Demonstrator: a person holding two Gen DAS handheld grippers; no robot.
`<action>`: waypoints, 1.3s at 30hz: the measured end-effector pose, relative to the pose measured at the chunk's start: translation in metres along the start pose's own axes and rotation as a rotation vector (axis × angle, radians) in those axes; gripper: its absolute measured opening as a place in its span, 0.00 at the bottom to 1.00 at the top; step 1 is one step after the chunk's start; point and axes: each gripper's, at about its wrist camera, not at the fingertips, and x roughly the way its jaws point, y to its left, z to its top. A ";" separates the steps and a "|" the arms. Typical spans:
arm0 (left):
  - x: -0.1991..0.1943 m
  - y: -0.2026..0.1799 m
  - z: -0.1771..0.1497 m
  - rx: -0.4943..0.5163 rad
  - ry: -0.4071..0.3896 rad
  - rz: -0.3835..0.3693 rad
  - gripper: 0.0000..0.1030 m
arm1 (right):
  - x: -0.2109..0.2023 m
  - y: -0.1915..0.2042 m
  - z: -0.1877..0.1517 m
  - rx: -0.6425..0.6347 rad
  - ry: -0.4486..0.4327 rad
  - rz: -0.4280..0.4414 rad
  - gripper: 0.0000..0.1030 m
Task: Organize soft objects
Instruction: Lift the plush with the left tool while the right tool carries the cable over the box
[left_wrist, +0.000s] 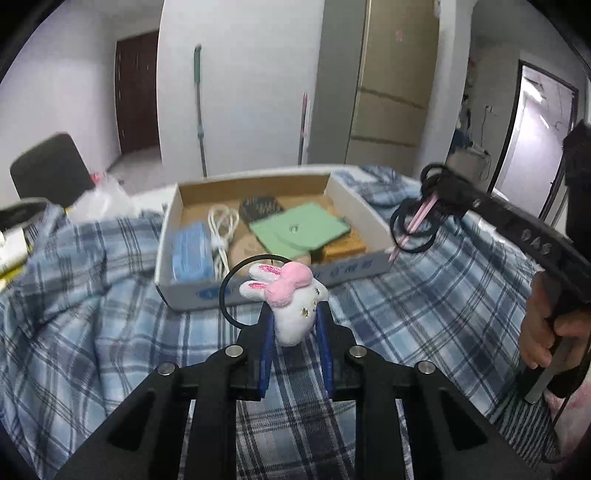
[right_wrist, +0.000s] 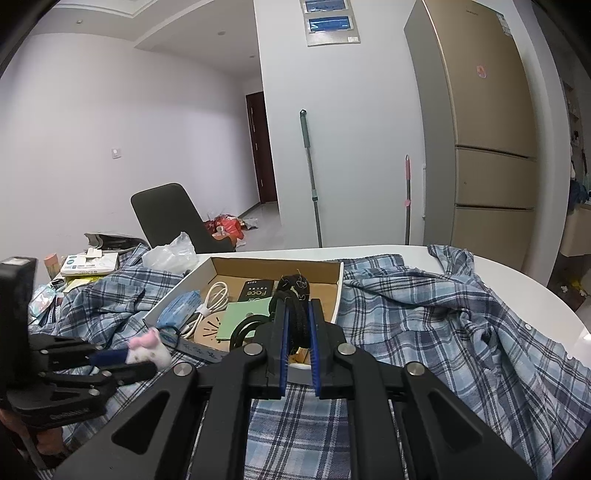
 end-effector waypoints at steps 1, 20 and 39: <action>-0.003 -0.001 0.001 0.004 -0.015 0.002 0.22 | 0.000 0.000 0.000 -0.001 -0.003 -0.001 0.09; -0.105 -0.022 0.083 0.021 -0.305 0.108 0.22 | -0.039 0.008 0.061 0.061 -0.065 0.015 0.09; -0.162 -0.018 0.159 0.007 -0.531 0.156 0.22 | -0.062 0.041 0.166 0.040 -0.364 0.031 0.09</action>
